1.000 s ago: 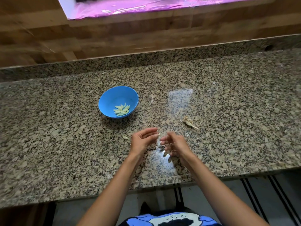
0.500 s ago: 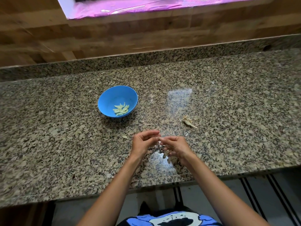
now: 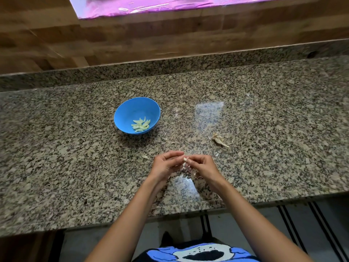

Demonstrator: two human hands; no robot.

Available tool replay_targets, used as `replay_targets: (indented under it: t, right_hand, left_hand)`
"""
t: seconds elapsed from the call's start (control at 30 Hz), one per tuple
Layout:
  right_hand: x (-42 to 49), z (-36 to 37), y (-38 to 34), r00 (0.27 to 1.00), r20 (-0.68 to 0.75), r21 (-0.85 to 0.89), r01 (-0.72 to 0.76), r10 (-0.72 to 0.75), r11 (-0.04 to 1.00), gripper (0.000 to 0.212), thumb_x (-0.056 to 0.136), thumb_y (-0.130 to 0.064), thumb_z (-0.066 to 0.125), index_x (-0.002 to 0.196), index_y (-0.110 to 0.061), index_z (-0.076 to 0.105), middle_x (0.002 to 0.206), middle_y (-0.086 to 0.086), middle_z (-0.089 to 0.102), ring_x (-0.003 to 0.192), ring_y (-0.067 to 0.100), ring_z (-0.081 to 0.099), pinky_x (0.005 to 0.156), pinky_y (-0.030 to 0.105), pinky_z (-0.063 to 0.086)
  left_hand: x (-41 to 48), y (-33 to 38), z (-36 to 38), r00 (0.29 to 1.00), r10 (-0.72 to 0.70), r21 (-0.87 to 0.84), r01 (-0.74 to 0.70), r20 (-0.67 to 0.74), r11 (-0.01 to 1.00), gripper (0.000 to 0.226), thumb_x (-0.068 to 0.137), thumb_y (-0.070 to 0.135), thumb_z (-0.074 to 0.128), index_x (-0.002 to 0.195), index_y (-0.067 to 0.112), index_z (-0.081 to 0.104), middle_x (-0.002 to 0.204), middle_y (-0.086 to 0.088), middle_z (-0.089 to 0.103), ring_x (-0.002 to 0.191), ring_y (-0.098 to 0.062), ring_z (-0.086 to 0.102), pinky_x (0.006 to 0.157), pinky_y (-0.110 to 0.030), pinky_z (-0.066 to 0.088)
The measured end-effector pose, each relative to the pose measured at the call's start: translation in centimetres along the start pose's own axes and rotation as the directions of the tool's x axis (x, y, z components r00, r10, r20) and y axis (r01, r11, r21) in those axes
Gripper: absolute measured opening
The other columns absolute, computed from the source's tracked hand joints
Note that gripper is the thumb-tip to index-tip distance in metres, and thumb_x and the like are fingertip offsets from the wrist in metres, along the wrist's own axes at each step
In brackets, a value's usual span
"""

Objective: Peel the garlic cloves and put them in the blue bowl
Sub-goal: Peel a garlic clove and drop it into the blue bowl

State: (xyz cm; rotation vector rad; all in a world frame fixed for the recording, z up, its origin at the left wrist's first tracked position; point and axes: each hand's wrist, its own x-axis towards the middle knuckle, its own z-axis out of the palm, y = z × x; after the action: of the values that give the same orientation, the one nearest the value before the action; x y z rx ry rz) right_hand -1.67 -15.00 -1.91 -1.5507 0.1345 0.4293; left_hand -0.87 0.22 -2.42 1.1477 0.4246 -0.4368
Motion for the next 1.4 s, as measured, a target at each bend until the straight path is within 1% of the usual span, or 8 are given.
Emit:
replay_targets:
  t: [0.2,0.4,0.53,0.6,0.7,0.83,1.03,1.4]
  right_hand:
    - [0.4,0.5,-0.1,0.993,-0.044,0.074,-0.108,0.111,0.991,0.011,0.087,-0.013,0.059,0.084,-0.013,0.07,0.08,0.003,0.068,0.063,0.007,0.053,0.054,0.021,0.038]
    - [1.4,0.5,1.0,0.986,-0.151,-0.058,-0.082,0.072,0.995,0.012,0.088,-0.01,0.061,0.079,-0.013,0.069,0.077,0.002,0.069,0.074,0.011,0.063,0.077,0.026,0.052]
    - [1.6,0.9,1.6,0.963,-0.263,-0.175,-0.114,0.066,0.978,0.016,0.091,-0.015,0.056,0.08,-0.022,0.065,0.084,-0.001,0.068,0.074,0.014,0.062,0.076,0.033,0.053]
    - [1.7,0.7,1.7,0.953,-0.295,-0.242,-0.138,0.062,0.96,0.016,0.094,-0.017,0.051,0.085,-0.018,0.064,0.078,-0.002,0.064,0.066,0.014,0.057,0.063,0.027,0.049]
    - [1.9,0.4,2.3,0.943,-0.314,-0.199,-0.181,0.112,0.963,0.028,0.098,-0.021,0.038,0.075,-0.012,0.051,0.066,0.002,0.049,0.056,0.016,0.041,0.053,0.026,0.034]
    - [2.0,0.0,2.7,0.922,-0.37,-0.174,-0.186,0.111,0.967,0.033,0.099,-0.026,0.032,0.072,-0.012,0.045,0.067,0.005,0.044,0.059,0.018,0.038,0.051,0.027,0.03]
    - [0.9,-1.5,2.6,0.943,-0.319,-0.034,-0.117,0.1,0.993,0.033,0.098,-0.031,0.038,0.079,-0.007,0.047,0.06,0.004,0.046,0.043,0.016,0.042,0.042,0.022,0.036]
    - [-0.3,-3.2,2.1,0.851,-0.455,0.363,-0.091,0.262,0.927,0.007,0.086,-0.006,0.06,0.092,-0.003,0.063,0.08,0.016,0.068,0.058,0.018,0.062,0.053,0.02,0.055]
  left_hand:
    - [-0.2,-0.1,0.0,0.995,-0.097,-0.344,0.101,0.028,0.934,0.029,0.072,-0.006,0.064,0.099,0.001,0.066,0.085,-0.015,0.069,0.071,-0.019,0.068,0.065,-0.026,0.059]
    - [-0.2,1.5,-3.4,0.99,0.012,-0.421,-0.072,-0.144,0.904,0.024,0.079,-0.01,0.056,0.099,0.0,0.064,0.084,-0.014,0.069,0.069,-0.017,0.069,0.063,-0.023,0.058]
    - [0.0,1.8,-5.6,0.842,0.239,0.124,-0.205,-0.484,0.971,0.022,0.084,-0.006,0.059,0.101,0.006,0.067,0.095,-0.011,0.069,0.08,-0.019,0.067,0.066,-0.022,0.057]
    - [0.2,1.1,-6.9,0.717,0.428,0.513,-0.114,-0.55,0.851,0.023,0.086,0.001,0.06,0.105,0.011,0.067,0.099,-0.007,0.069,0.08,-0.014,0.066,0.061,-0.019,0.053]
    - [0.2,-0.2,-8.0,0.695,0.558,0.778,0.003,-0.453,0.628,0.023,0.088,0.006,0.059,0.109,0.014,0.067,0.107,-0.005,0.069,0.08,-0.012,0.063,0.058,-0.016,0.048]
    - [1.1,0.2,-5.2,0.627,0.775,0.927,-0.24,-0.079,0.288,0.028,0.091,0.006,0.055,0.118,0.01,0.063,0.121,-0.006,0.062,0.111,-0.016,0.054,0.09,-0.023,0.042]
    - [7.4,2.1,-1.8,0.933,0.353,0.93,-0.19,0.071,0.316,0.05,0.102,0.039,0.021,0.149,0.023,0.017,0.158,0.002,0.007,0.145,-0.015,0.007,0.118,-0.044,0.006]
    - [4.0,-3.2,1.2,0.827,0.125,0.836,-0.536,0.548,-0.115,0.053,0.099,0.048,0.03,0.148,0.028,0.026,0.157,0.003,0.014,0.144,-0.012,0.01,0.116,-0.033,0.01]
